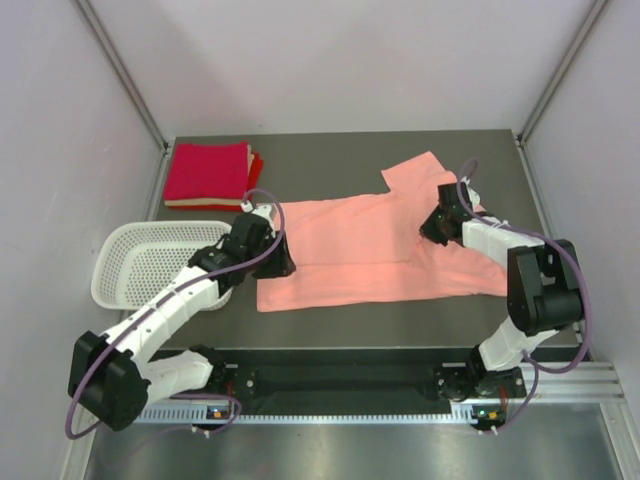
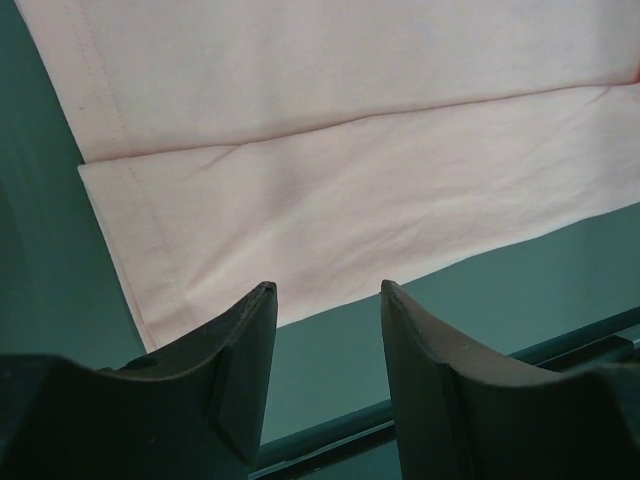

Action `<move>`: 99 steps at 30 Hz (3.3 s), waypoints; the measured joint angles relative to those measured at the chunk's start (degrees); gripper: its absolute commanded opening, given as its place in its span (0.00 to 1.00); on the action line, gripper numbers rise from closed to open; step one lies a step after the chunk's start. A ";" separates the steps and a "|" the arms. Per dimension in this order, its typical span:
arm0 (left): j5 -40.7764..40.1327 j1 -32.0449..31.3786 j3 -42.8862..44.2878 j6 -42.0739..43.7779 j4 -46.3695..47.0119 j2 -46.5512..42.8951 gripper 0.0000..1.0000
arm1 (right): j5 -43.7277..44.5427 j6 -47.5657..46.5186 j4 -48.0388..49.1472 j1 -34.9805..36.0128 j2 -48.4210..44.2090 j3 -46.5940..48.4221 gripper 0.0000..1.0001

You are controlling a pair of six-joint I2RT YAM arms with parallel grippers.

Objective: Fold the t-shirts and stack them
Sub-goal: Fold the tshirt

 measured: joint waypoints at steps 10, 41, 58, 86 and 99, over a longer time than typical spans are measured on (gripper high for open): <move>0.50 0.02 0.61 0.20 -0.28 0.11 0.56 | -4.46 -6.73 -5.40 -0.59 1.99 8.44 0.43; -0.33 4.35 -2.54 -10.27 0.35 17.75 0.54 | 8.59 -6.34 -33.77 -21.33 11.37 29.14 0.35; -3.58 4.44 3.28 -5.79 -0.81 13.14 0.54 | 6.71 1.53 -48.43 -20.87 24.00 43.54 0.32; 17.16 -0.22 18.12 -3.82 12.55 30.53 0.53 | -4.68 -29.66 -22.21 -17.99 21.49 30.95 0.20; 23.34 -0.55 28.55 -5.09 20.68 43.06 0.51 | -3.96 -31.21 -22.32 -17.99 21.46 30.95 0.05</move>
